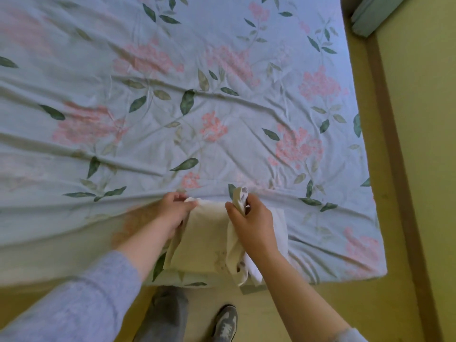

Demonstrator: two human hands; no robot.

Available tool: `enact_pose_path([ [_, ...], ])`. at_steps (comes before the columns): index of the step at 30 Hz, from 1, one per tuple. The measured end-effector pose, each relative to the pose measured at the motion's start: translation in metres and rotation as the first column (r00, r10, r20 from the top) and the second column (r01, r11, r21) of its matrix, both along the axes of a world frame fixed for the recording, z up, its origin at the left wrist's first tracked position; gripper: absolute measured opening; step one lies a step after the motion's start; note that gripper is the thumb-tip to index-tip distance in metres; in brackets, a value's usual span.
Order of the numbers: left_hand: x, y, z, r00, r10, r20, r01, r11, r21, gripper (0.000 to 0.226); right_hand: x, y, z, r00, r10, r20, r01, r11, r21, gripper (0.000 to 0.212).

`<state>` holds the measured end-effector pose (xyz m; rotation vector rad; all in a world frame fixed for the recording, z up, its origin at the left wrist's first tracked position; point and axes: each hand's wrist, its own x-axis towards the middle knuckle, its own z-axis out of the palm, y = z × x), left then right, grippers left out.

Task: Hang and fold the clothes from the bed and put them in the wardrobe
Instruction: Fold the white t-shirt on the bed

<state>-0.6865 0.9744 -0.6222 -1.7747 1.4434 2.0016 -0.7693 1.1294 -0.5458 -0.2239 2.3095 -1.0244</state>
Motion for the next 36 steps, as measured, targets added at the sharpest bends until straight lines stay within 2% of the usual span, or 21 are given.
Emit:
enact_pose_path([
  [3,0.012,-0.003,-0.004,0.974,0.212,-0.077,-0.221,0.964,-0.145,0.02,0.011,-0.013,-0.008,1.0,-0.004,0.02,0.004,1.0,0.008,0.026],
  [5,0.019,-0.003,-0.009,0.96,0.263,-0.098,-0.277,0.944,-0.179,0.015,0.018,-0.024,-0.013,1.0,0.007,0.014,-0.008,1.0,0.004,0.026],
  [9,0.028,-0.006,-0.014,0.997,-0.006,-0.071,-0.015,0.955,-0.295,0.024,0.032,-0.044,-0.029,0.987,0.13,0.092,-0.136,0.989,0.061,0.018],
  [11,0.037,-0.008,-0.012,0.993,-0.106,-0.057,0.068,0.884,-0.463,0.01,0.037,-0.052,-0.032,0.955,0.108,0.277,-0.126,0.991,0.046,0.006],
  [12,0.042,-0.009,-0.012,0.988,-0.146,-0.042,0.103,0.845,-0.525,0.003,0.039,-0.055,-0.03,0.912,0.065,0.405,-0.073,0.997,0.004,0.01],
  [13,0.047,-0.009,-0.011,0.983,-0.184,-0.022,0.143,0.827,-0.544,0.012,0.038,-0.055,-0.03,0.851,0.018,0.525,0.0,0.999,-0.034,0.018],
  [14,0.051,-0.009,-0.011,0.973,-0.229,-0.012,0.191,0.837,-0.512,0.021,0.035,-0.054,-0.029,0.798,-0.019,0.602,0.057,0.997,-0.045,0.023],
  [16,0.058,-0.005,-0.009,0.942,-0.335,-0.002,0.302,0.851,-0.429,0.033,0.03,-0.047,-0.027,0.757,-0.071,0.649,0.058,0.997,0.041,0.028],
  [19,0.067,0.004,-0.01,0.92,-0.393,0.013,0.368,0.849,-0.378,0.031,0.042,-0.03,-0.026,0.744,-0.039,0.667,-0.134,0.969,0.207,0.024],
  [21,0.069,0.006,-0.013,0.913,-0.403,0.055,0.393,0.84,-0.373,0.026,0.056,-0.025,-0.027,0.693,-0.009,0.721,-0.173,0.969,0.178,0.023],
  [23,0.068,0.006,-0.014,0.903,-0.416,0.107,0.421,0.808,-0.413,0.025,0.06,-0.022,-0.03,0.706,-0.024,0.708,-0.103,0.985,0.137,0.025],
  [25,0.063,0.008,-0.012,0.91,-0.388,0.145,0.405,0.759,-0.51,0.028,0.052,-0.015,-0.035,0.777,-0.082,0.624,0.002,0.992,0.127,0.029],
  [28,0.059,0.011,-0.007,0.916,-0.35,0.196,0.38,0.603,-0.701,0.032,0.04,0.005,-0.041,0.822,-0.149,0.55,0.095,0.987,0.127,0.027],
  [30,0.056,0.016,-0.005,0.889,-0.39,0.242,0.436,0.552,-0.711,0.027,0.036,0.02,-0.044,0.832,-0.176,0.526,0.127,0.984,0.129,0.025],
  [32,0.055,0.023,-0.005,0.868,-0.402,0.292,0.489,0.589,-0.643,0.03,0.033,0.031,-0.045,0.843,-0.199,0.501,0.155,0.98,0.128,0.024],
  [36,0.054,0.032,-0.01,0.855,-0.368,0.365,0.51,0.724,-0.465,0.048,0.025,0.043,-0.048,0.862,-0.237,0.448,0.219,0.971,0.093,0.023],
])
